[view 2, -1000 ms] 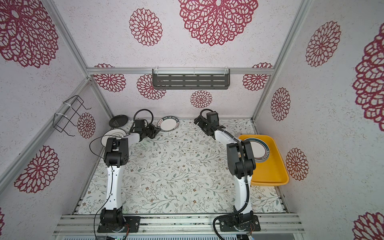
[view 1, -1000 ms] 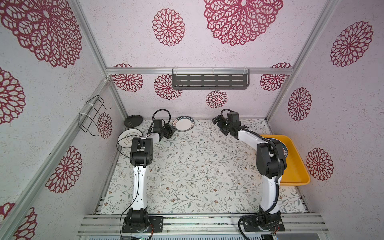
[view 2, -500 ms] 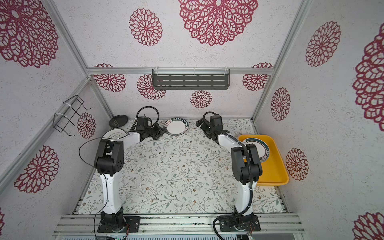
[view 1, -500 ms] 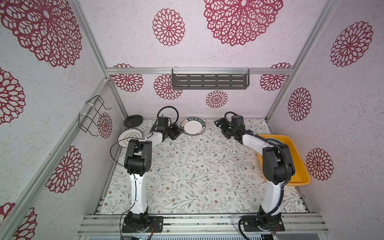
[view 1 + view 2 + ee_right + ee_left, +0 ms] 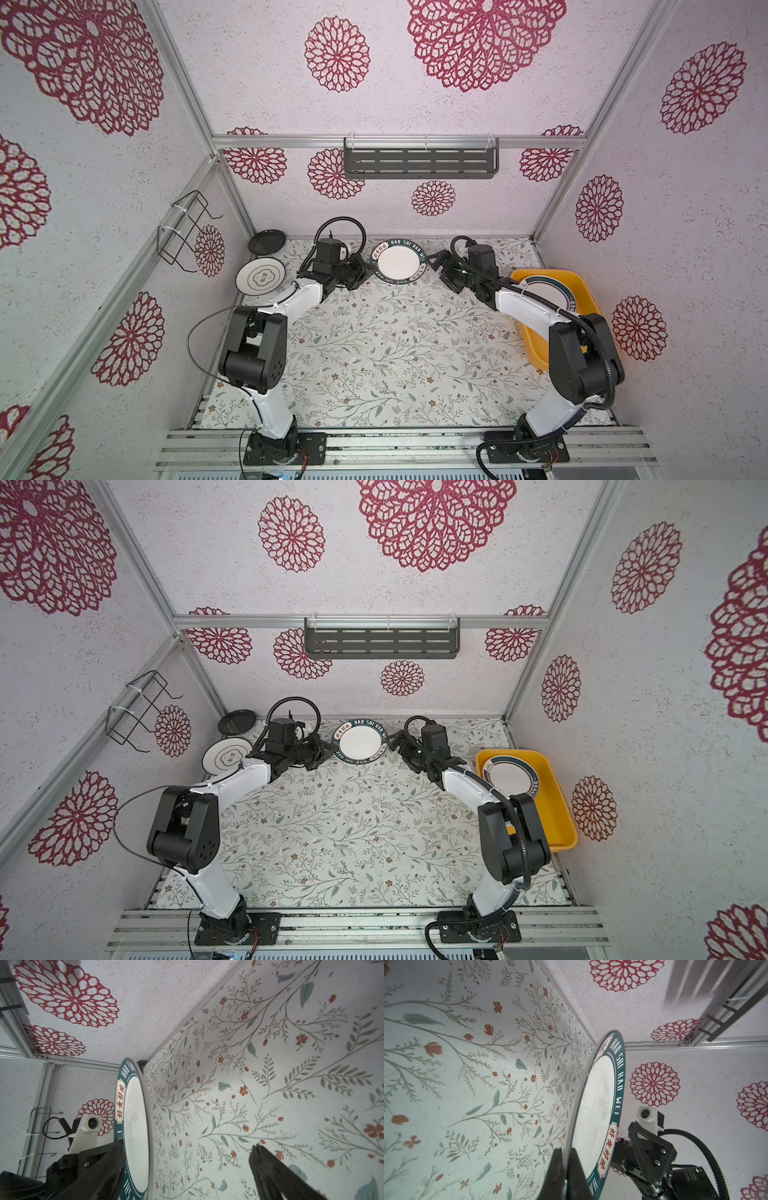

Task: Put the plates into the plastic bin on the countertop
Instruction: 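Lift the plate off the wall with the left gripper while the right grasps its rim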

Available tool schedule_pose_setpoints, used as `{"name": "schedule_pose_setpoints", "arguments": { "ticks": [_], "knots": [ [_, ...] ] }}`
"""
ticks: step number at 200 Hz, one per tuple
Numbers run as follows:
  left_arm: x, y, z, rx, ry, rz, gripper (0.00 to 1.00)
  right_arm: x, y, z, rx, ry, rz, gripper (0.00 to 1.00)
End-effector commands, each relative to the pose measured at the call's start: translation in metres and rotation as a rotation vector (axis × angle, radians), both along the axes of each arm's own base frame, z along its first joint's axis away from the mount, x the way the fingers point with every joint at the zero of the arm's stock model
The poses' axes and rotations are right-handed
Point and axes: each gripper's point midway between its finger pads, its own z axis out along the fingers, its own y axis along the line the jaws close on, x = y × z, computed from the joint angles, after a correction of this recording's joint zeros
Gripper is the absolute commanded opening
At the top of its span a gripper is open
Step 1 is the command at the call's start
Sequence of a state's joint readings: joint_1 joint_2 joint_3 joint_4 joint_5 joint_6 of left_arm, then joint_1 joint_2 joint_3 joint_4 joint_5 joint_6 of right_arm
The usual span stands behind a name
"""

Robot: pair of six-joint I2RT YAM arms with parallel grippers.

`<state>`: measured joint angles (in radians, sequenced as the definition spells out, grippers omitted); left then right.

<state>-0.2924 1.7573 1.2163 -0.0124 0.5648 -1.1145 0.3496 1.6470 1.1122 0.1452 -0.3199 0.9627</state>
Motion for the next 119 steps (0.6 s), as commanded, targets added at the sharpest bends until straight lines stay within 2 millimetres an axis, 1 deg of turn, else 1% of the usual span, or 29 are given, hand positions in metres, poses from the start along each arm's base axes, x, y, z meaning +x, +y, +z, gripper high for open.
{"name": "schedule_pose_setpoints", "arguments": {
  "ticks": [1, 32, 58, 85, 95, 119],
  "knots": [
    [-0.019, -0.011, 0.028, 0.001, -0.076, -0.023, 0.01, -0.019, 0.005, 0.031, 0.032, -0.072, 0.019, 0.96],
    [-0.040, -0.019, 0.031, -0.001, -0.078, -0.038, 0.01, -0.041, 0.006, 0.040, 0.040, -0.095, 0.028, 0.96],
    [-0.056, -0.023, 0.032, 0.056, -0.085, -0.047, 0.01, -0.057, 0.006, 0.038, 0.029, -0.085, 0.040, 0.96],
    [-0.067, -0.026, 0.036, 0.058, -0.092, -0.063, 0.01, -0.069, 0.009, 0.040, 0.029, -0.095, 0.048, 0.96],
    [-0.071, -0.027, 0.035, 0.059, -0.090, -0.066, 0.01, -0.073, 0.012, 0.042, 0.029, -0.101, 0.054, 0.94],
    [-0.080, -0.027, 0.039, 0.068, -0.100, -0.069, 0.02, -0.080, 0.013, 0.037, 0.022, -0.084, 0.057, 0.89]
  ]
}}
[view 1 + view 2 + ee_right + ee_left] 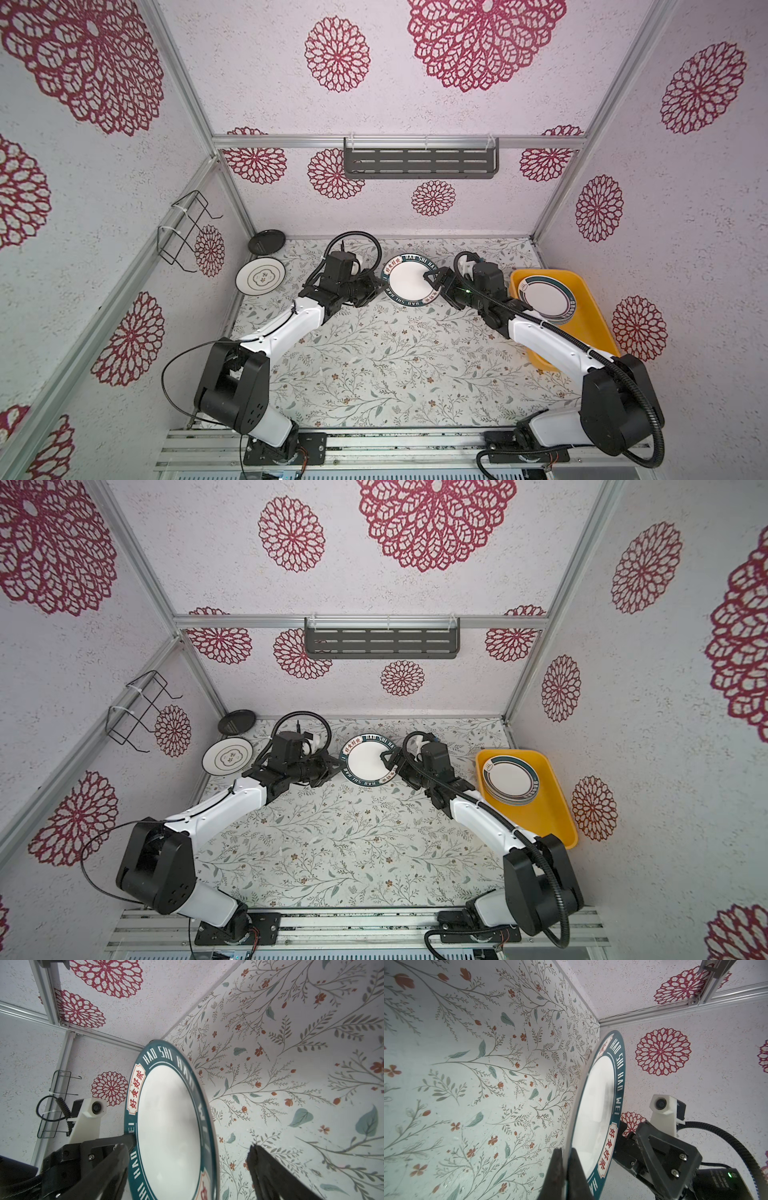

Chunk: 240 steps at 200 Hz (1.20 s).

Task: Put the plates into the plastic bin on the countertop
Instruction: 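Lift the plate off the wall with the left gripper while the right grasps its rim, then open the left gripper while the right carries the plate toward the bin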

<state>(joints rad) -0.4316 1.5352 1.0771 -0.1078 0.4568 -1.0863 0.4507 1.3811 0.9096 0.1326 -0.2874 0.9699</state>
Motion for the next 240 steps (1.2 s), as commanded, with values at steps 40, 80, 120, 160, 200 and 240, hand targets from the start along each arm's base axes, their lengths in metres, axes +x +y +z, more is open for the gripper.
{"name": "schedule_pose_setpoints", "arguments": {
  "ticks": [40, 80, 120, 160, 200, 240],
  "knots": [
    [-0.019, 0.002, 0.022, -0.006, -0.078, 0.000, 0.02, -0.016, 0.006, 0.015, 0.013, -0.024, 0.004, 0.68],
    [-0.024, 0.006, 0.023, -0.006, -0.085, 0.006, 0.02, -0.025, 0.000, 0.018, 0.011, -0.031, -0.027, 0.43],
    [-0.027, 0.005, 0.026, -0.011, -0.093, -0.003, 0.04, -0.033, -0.001, 0.018, 0.016, -0.028, -0.031, 0.15],
    [-0.030, 0.007, 0.028, -0.014, -0.099, 0.010, 0.16, -0.040, -0.005, 0.014, -0.008, -0.008, -0.043, 0.00],
    [-0.033, 0.018, 0.031, 0.013, -0.113, 0.056, 0.48, -0.042, -0.008, 0.014, -0.014, 0.000, -0.056, 0.00],
    [-0.042, 0.035, 0.044, 0.074, -0.176, 0.089, 0.72, -0.037, -0.026, 0.014, -0.048, 0.000, -0.129, 0.00]
  ]
}}
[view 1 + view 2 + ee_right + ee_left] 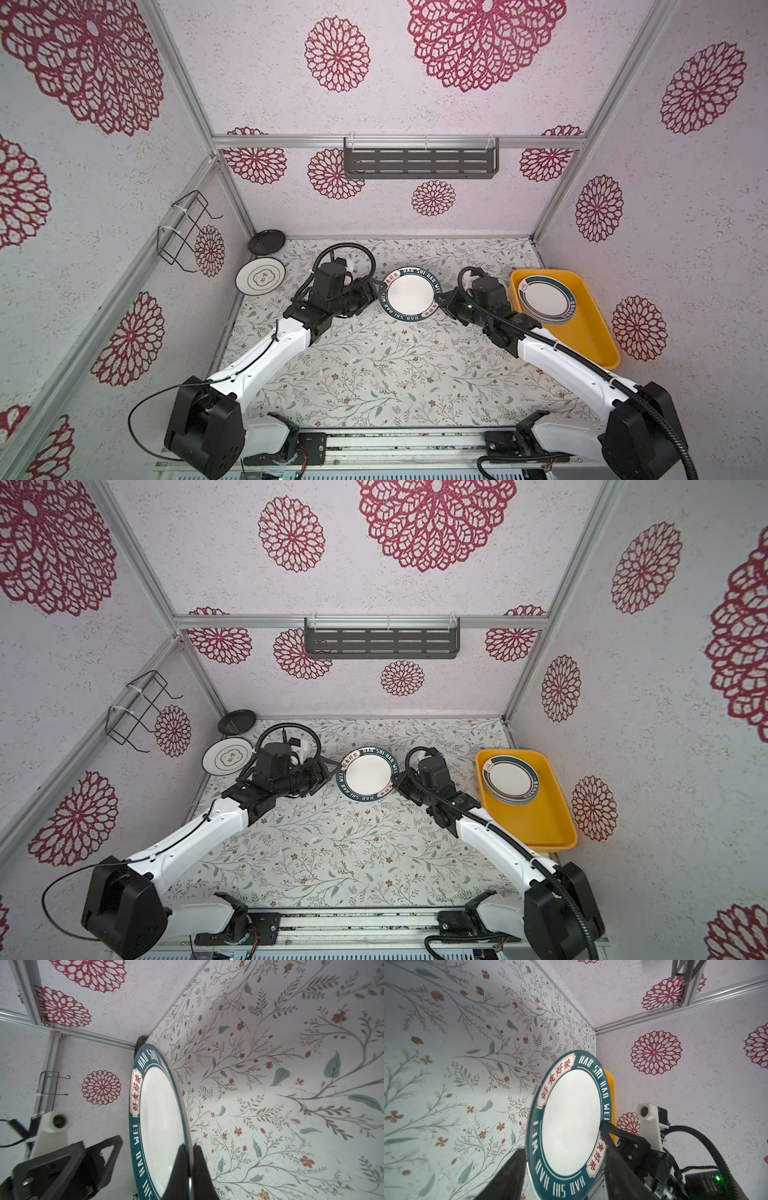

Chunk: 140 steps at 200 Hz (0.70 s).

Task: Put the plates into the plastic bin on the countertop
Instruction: 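Open the left gripper while the right carries the plate toward the bin, then lower the HAO SHI plate onto the plate stack in the yellow bin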

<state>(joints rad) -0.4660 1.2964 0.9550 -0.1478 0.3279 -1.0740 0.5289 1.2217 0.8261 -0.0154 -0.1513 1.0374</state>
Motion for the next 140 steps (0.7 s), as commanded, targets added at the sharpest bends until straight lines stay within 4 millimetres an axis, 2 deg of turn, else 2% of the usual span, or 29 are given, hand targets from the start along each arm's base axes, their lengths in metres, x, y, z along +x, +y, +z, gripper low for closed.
{"name": "schedule_pose_setpoints", "arguments": {
  "ticks": [1, 19, 45, 87, 108, 112, 117, 140],
  "knots": [
    [-0.005, 0.011, 0.014, 0.044, -0.071, 0.018, 0.72, 0.006, -0.014, 0.024, -0.007, -0.075, -0.057, 0.00],
    [-0.012, 0.015, 0.020, 0.067, -0.088, 0.007, 0.76, 0.012, -0.024, 0.025, -0.004, -0.075, -0.086, 0.00],
    [-0.023, 0.019, 0.026, 0.072, -0.108, -0.008, 0.77, 0.026, -0.049, 0.026, -0.013, -0.075, -0.146, 0.00],
    [-0.043, 0.028, 0.043, 0.082, -0.178, -0.009, 0.80, 0.050, -0.124, 0.018, -0.066, -0.033, -0.320, 0.00],
    [-0.050, 0.033, 0.050, 0.086, -0.215, 0.002, 0.92, 0.057, -0.161, 0.018, -0.067, -0.029, -0.400, 0.00],
    [-0.051, 0.035, 0.052, 0.088, -0.221, 0.009, 1.00, 0.058, -0.168, 0.019, -0.065, -0.031, -0.412, 0.00],
    [-0.052, 0.037, 0.054, 0.089, -0.230, 0.016, 0.97, 0.059, -0.177, 0.020, -0.065, -0.033, -0.430, 0.00],
    [-0.056, 0.041, 0.066, 0.109, -0.258, 0.035, 0.97, 0.060, -0.217, 0.022, -0.068, -0.032, -0.510, 0.00]
  ]
}}
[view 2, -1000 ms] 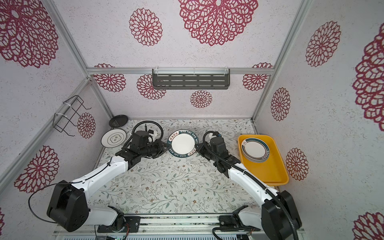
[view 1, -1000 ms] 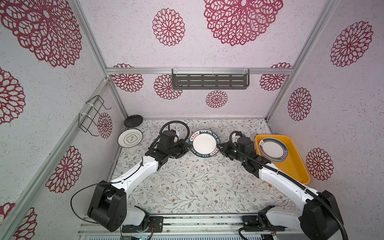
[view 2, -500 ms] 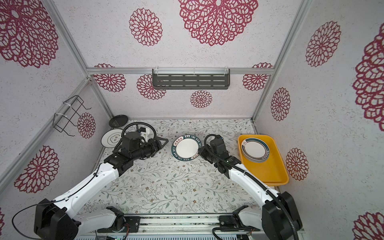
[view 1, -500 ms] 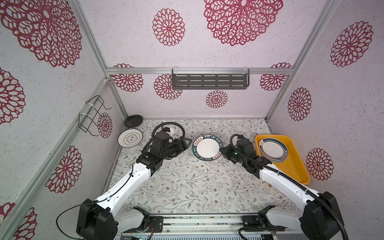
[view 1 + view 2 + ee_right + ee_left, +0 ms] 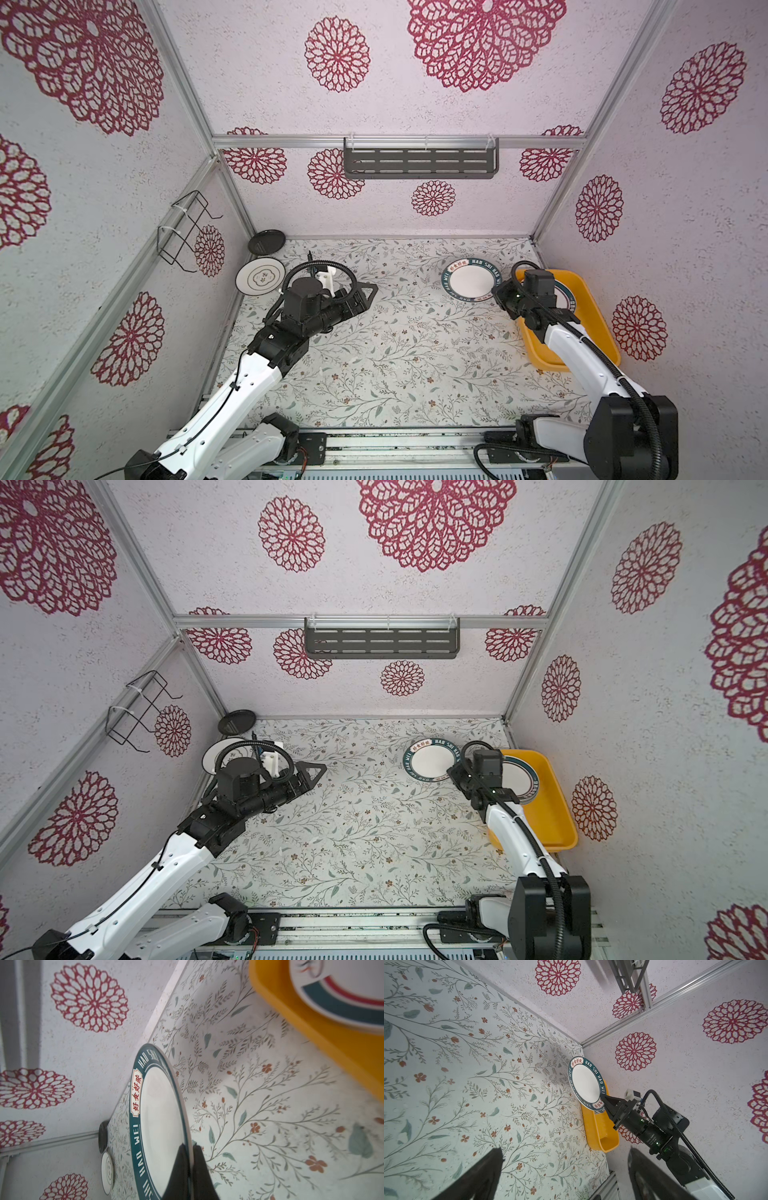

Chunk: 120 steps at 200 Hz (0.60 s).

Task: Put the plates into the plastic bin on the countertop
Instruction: 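Lower the HAO SHI plate onto the plate stack in the yellow bin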

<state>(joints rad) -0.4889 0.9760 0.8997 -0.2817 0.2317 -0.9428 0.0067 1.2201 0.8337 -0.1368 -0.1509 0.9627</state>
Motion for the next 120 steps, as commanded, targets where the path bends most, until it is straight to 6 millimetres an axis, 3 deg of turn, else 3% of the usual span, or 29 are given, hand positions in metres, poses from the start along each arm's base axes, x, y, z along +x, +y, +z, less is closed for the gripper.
{"name": "schedule_pose_setpoints", "arguments": {
  "ticks": [1, 54, 85, 120],
  "knots": [
    [-0.004, 0.006, 0.009, 0.049, -0.041, 0.027, 0.97, 0.008, -0.028, 0.042, -0.010, -0.113, -0.029, 0.00],
    [-0.008, 0.007, 0.044, 0.113, -0.118, 0.133, 0.97, -0.003, -0.101, 0.036, -0.004, -0.092, -0.196, 0.00],
    [-0.006, 0.014, 0.065, 0.135, -0.201, 0.192, 0.97, -0.007, -0.129, 0.031, 0.022, -0.105, -0.262, 0.00],
    [-0.008, 0.036, 0.078, 0.127, -0.249, 0.286, 0.97, -0.002, -0.151, 0.017, 0.045, -0.100, -0.309, 0.00]
  ]
}}
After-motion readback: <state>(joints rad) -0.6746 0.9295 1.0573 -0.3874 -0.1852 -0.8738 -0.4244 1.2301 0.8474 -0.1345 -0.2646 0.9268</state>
